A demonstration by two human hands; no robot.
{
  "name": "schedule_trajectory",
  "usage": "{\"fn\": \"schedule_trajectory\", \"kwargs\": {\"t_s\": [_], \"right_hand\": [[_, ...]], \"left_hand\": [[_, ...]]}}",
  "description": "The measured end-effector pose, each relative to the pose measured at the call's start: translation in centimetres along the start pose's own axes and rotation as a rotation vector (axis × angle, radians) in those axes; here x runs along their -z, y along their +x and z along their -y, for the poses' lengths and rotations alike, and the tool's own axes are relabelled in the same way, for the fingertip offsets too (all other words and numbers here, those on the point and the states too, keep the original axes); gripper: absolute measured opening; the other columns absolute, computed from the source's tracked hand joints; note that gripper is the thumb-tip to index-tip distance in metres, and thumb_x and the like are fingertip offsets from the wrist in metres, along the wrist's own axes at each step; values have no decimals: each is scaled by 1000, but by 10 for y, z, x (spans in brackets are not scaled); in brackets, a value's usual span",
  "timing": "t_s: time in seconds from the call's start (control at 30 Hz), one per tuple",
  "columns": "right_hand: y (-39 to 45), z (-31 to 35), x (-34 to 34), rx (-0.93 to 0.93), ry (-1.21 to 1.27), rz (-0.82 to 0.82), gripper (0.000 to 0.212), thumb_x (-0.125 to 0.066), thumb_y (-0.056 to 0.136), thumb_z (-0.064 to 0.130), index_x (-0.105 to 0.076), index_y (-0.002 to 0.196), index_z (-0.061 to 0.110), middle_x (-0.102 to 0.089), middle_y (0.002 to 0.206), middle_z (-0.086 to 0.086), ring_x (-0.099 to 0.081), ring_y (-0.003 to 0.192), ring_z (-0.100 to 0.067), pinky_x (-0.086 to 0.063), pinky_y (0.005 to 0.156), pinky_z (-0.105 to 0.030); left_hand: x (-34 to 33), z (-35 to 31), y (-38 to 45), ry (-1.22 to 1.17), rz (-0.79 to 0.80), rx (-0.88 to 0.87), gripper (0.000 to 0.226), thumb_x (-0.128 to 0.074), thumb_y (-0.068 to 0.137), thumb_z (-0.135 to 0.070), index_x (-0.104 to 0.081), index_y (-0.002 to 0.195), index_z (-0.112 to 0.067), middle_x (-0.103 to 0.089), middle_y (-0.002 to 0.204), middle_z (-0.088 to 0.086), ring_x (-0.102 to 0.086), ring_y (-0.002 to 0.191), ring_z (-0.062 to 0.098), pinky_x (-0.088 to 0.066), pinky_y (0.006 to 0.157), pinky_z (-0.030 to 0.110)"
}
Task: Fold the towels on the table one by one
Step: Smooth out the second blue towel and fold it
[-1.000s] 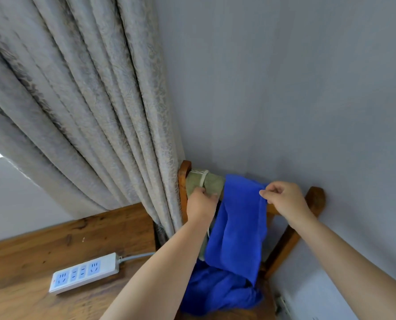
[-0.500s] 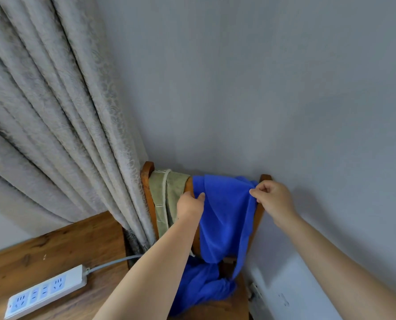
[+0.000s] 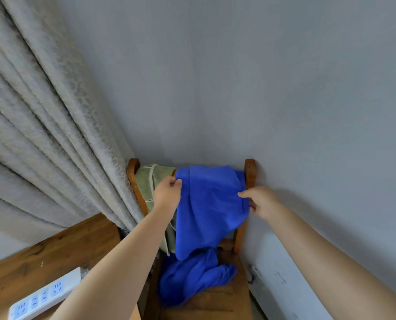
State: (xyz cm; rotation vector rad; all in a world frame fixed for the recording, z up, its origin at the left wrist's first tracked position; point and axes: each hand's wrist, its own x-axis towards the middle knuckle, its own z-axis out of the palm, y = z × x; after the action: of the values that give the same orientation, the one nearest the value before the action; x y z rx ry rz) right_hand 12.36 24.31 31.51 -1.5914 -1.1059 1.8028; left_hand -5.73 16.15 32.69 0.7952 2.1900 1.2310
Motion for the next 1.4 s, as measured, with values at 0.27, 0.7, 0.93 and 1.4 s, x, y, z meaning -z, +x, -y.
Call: {"fn": "schedule_trajectory", "kwargs": {"t_s": [0.27, 0.7, 0.93, 1.4], "right_hand": [[-81, 34, -22, 495, -424, -127, 39, -63, 79, 3, -48, 104, -24, -53, 107, -42, -60, 90, -46, -46, 65, -40], [-280, -21, -153, 811, -452, 146, 20, -65, 78, 4, -69, 97, -2, -69, 99, -19, -58, 85, -21, -46, 79, -34], [-364, -88, -247, 704, -557, 462, 7, -60, 78, -4, -66, 81, -5, -51, 60, -5, -46, 56, -17, -39, 57, -26], [-389, -162, -469, 789, -836, 648, 18, -55, 78, 6, -69, 83, -5, -56, 72, -14, -48, 72, -22, -40, 66, -27]], "left_hand": [[84, -12, -47, -258, -86, -58, 31, -44, 94, -16, -43, 64, -19, -38, 61, -1, -33, 56, 12, -28, 53, 26], [303, 41, -244, -540, -268, -33, 31, -36, 96, -11, -42, 66, -15, -37, 60, 1, -39, 46, 11, -31, 37, 12], [410, 121, -337, -519, -407, 200, 28, -38, 95, -15, -44, 67, -17, -39, 63, 1, -37, 52, 13, -31, 38, 15], [559, 254, -349, -368, -800, 529, 26, -53, 90, -11, -42, 66, -13, -45, 74, 3, -43, 63, 18, -35, 54, 22]]}}
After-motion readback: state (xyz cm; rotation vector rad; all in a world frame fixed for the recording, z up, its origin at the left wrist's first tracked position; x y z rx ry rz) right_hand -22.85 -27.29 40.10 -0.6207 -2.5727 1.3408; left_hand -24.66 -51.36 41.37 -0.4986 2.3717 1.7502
